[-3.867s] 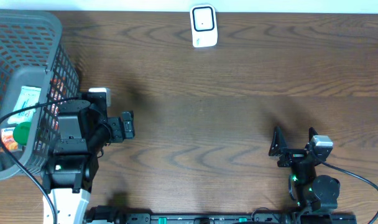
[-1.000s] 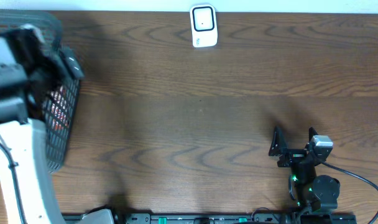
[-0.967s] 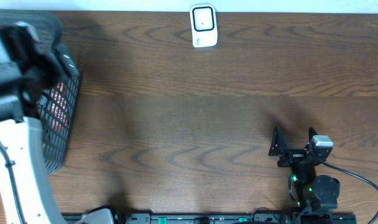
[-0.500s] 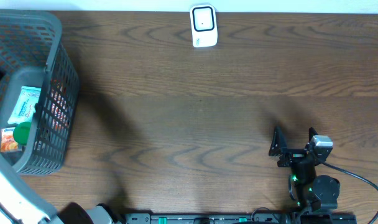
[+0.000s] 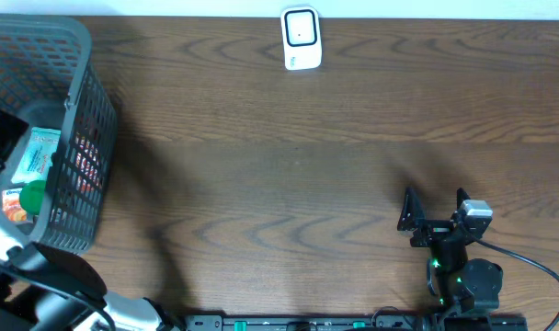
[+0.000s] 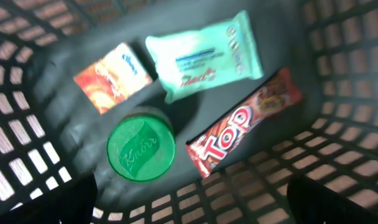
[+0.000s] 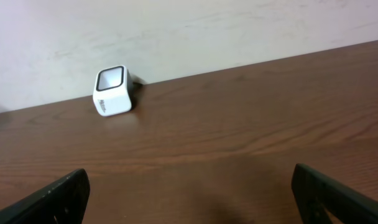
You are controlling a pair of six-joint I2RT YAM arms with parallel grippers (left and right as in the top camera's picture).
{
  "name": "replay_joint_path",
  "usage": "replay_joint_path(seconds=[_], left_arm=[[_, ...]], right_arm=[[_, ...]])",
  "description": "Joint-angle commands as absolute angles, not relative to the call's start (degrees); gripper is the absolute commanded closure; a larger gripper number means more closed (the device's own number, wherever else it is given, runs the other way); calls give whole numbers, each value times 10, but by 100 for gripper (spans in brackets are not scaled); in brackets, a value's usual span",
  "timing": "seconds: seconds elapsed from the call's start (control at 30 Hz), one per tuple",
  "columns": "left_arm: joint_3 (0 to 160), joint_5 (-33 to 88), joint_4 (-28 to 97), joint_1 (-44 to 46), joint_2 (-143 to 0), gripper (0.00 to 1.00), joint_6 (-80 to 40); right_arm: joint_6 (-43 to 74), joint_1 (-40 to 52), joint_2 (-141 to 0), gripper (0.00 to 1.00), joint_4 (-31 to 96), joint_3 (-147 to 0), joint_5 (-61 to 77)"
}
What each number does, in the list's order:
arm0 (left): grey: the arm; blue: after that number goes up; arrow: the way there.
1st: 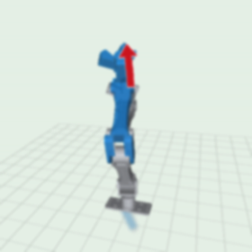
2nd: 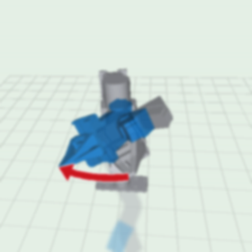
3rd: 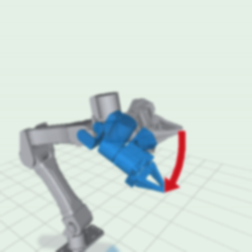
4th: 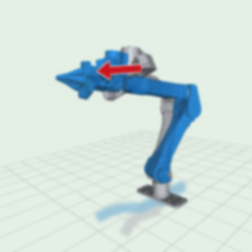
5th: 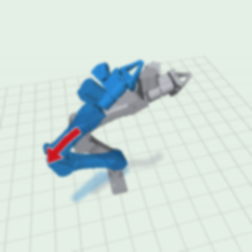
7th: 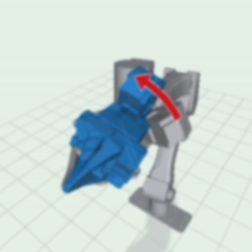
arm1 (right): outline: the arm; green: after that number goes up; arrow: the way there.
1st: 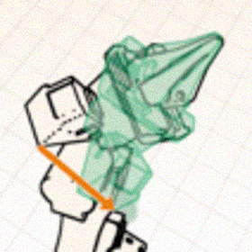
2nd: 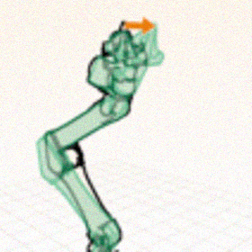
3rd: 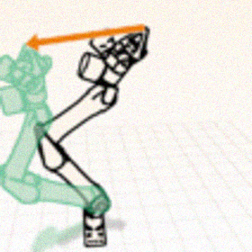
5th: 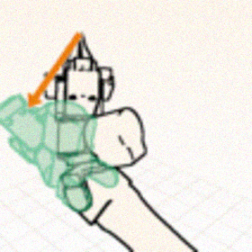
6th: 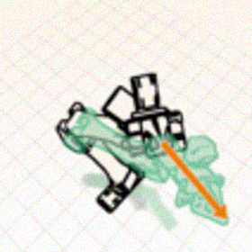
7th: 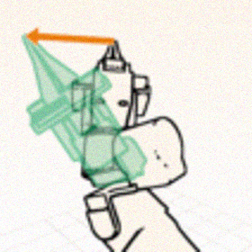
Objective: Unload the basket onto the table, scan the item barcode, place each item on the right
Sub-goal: 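Lower the left gripper into the basket and grasp the green-lidded jar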
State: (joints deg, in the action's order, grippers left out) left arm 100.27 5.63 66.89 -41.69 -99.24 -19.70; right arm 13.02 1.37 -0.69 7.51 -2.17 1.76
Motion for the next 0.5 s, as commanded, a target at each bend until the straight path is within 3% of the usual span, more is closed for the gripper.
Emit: replay_joint_path(seconds=[0.0, 0.47], left_arm=[[981, 53, 666, -418, -999, 2, -203], [908, 53, 650, -418, -999, 2, -203]], right_arm=[[132, 23, -4, 1, 75, -18, 20], [132, 23, -4, 1, 75, -18, 20]])
